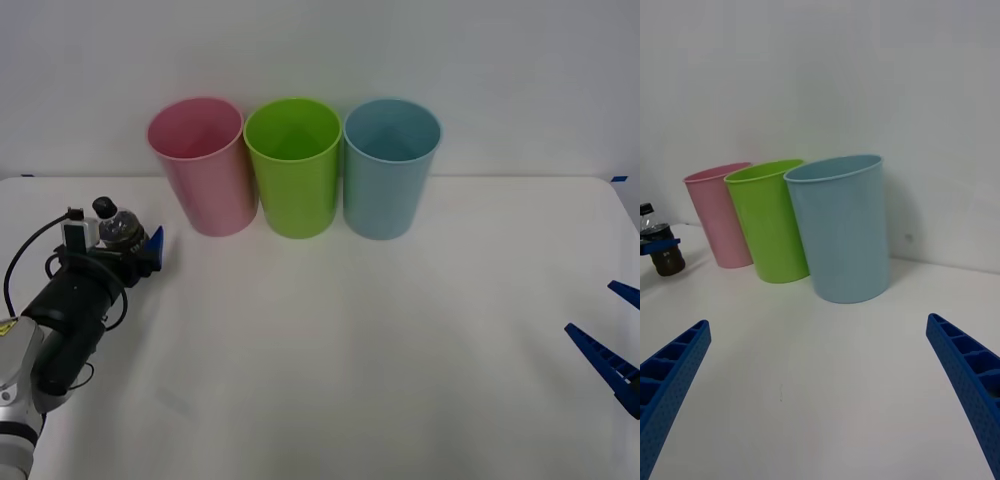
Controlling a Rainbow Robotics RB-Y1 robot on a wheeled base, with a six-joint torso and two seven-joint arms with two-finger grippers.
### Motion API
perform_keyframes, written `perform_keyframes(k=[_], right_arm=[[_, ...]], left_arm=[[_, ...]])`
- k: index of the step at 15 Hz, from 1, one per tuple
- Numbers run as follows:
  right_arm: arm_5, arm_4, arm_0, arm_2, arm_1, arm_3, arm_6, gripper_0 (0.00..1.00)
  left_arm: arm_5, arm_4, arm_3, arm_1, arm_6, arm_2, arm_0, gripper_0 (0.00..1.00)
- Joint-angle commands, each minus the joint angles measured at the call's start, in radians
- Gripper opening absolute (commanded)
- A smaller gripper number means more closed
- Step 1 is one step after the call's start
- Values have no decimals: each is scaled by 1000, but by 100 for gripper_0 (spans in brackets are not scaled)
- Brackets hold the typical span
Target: Grasp the object on the table and drop it into the matching bin: aluminum can to the light blue bin, PET bottle to the pink bin.
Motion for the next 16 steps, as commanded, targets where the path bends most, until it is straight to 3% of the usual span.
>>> perform_keyframes(k=[1,4,5,6,7,16], right_arm=[[0,0,0,0,0,0,0,100],[0,0,0,0,0,0,0,100],[0,0,0,0,0,0,0,100],[0,0,0,0,0,0,0,100],[0,0,0,0,0,0,0,100],[0,0,0,0,0,0,0,100]], left_arm=[[6,-3,0,0,-1,-2,0,100],[6,-3,0,-2,0,-2,0,100],[6,-3,0,-2,-1,-2,0,67],[6,-3,0,0,0,-2,0,18],[9,-3,0,-2,-1,-2,0,1],[1,3,-1,0,-3,-8,6,0]])
